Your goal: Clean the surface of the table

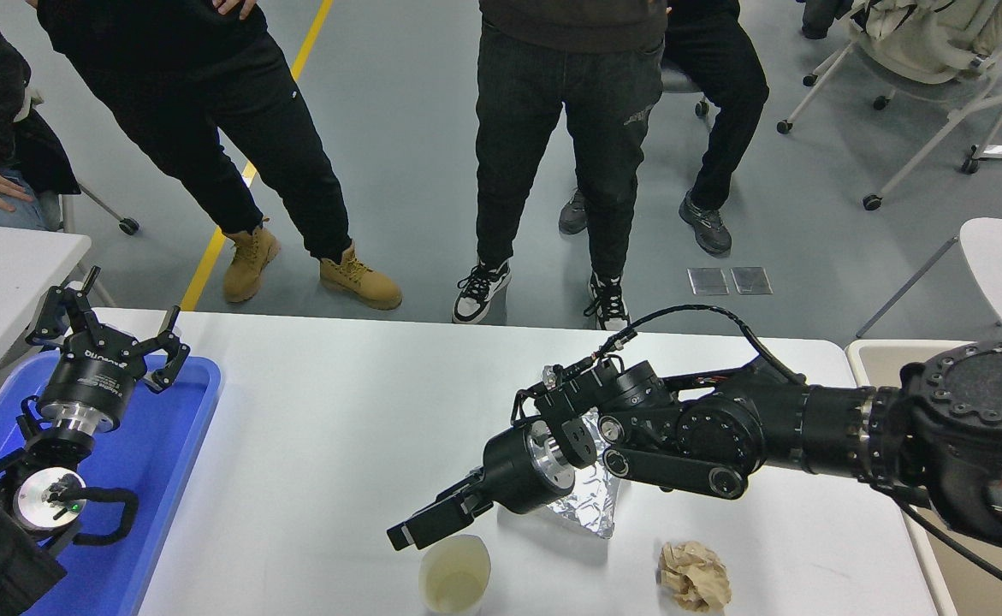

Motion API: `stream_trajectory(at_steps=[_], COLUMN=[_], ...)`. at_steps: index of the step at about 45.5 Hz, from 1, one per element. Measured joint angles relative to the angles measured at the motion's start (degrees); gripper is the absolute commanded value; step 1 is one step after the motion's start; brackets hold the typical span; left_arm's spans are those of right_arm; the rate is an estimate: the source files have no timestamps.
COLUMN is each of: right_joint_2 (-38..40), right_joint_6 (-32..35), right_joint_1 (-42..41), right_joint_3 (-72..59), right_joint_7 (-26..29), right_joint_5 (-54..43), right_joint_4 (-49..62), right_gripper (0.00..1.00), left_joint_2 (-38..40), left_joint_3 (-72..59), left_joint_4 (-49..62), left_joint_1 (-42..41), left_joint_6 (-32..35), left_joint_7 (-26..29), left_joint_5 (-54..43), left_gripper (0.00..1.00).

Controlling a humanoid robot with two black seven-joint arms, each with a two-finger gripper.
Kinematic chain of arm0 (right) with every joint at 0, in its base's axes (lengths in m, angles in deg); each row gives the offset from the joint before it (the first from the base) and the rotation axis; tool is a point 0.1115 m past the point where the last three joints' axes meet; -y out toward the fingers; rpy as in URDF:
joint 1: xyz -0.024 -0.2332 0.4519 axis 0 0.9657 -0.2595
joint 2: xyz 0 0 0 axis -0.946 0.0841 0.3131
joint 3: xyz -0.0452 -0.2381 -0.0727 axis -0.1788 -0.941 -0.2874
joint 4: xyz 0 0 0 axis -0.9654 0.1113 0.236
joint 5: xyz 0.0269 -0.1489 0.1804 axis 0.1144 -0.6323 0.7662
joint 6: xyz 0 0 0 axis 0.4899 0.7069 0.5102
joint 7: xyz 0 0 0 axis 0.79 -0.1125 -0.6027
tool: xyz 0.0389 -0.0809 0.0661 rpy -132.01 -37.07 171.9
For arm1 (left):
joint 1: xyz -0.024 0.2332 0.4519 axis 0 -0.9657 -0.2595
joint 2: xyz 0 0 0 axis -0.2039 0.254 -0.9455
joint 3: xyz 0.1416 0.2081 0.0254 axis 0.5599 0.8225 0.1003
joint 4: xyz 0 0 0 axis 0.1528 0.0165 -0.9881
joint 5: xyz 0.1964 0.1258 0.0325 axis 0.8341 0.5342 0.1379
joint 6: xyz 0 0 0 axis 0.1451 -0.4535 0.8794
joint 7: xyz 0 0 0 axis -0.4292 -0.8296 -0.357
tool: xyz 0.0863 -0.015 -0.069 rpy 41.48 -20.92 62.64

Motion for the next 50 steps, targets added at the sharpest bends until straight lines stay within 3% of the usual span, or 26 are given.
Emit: stream_trajectory(at_steps=[26, 34, 39, 50], right_joint_2=[0.00, 0.00, 0.00, 0.00], right_joint_6=[-0.33, -0.38, -0.44, -1.12], right_joint_1=[0.82, 0.56, 0.45, 0.52], right_joint_3=[-5.46, -6.40, -6.92, -7.87], right_joint_7=[-0.33, -2.97, -4.87, -7.08], right_joint_5=[-3.88, -4.81, -6.24, -8.34], right_joint_4=[3.42, 3.17, 3.08, 3.13], right_gripper=[0.96, 0.80, 0.77, 0.52], left_joint_2=[0.00, 0.00, 0.00, 0.00], left_joint_3=[0.00, 0.00, 0.00, 0.00], left_joint_4=[0.00, 0.00, 0.00, 0.00], left_joint_1=[0.00, 0.00, 0.00, 0.00], left_joint_6=[0.00, 0.00, 0.00, 0.00], left_joint_7=[0.00, 0.00, 0.00, 0.00], left_joint_5=[0.00, 0.00, 0.00, 0.00], left_gripper=[1.00, 1.00, 1.00, 1.00])
